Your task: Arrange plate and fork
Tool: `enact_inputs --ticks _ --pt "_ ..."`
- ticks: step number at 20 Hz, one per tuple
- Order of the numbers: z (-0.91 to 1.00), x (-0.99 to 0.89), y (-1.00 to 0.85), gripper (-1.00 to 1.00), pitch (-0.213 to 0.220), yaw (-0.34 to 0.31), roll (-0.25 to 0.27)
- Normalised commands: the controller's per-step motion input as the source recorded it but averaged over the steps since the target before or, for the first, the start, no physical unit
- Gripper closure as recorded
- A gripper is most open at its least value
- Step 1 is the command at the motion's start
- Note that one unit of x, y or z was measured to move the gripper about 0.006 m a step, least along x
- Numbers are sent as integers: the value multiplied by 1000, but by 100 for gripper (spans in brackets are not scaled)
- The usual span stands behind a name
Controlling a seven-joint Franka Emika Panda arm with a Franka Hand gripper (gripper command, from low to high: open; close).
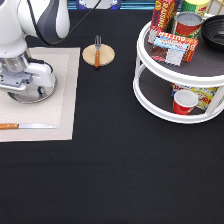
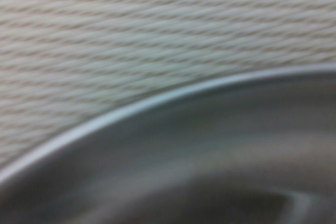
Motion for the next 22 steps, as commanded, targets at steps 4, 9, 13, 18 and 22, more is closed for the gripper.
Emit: enact_inputs --ticks 4,9,13,18,22 --pt "252 319 -59 -100 120 -3 9" --pt "579 -179 601 -100 46 95 -20" --pt "846 -496 754 -100 14 112 -80" --pt "805 -845 647 -100 -40 64 -99" --pt "664 -991 549 -100 -116 0 -145"
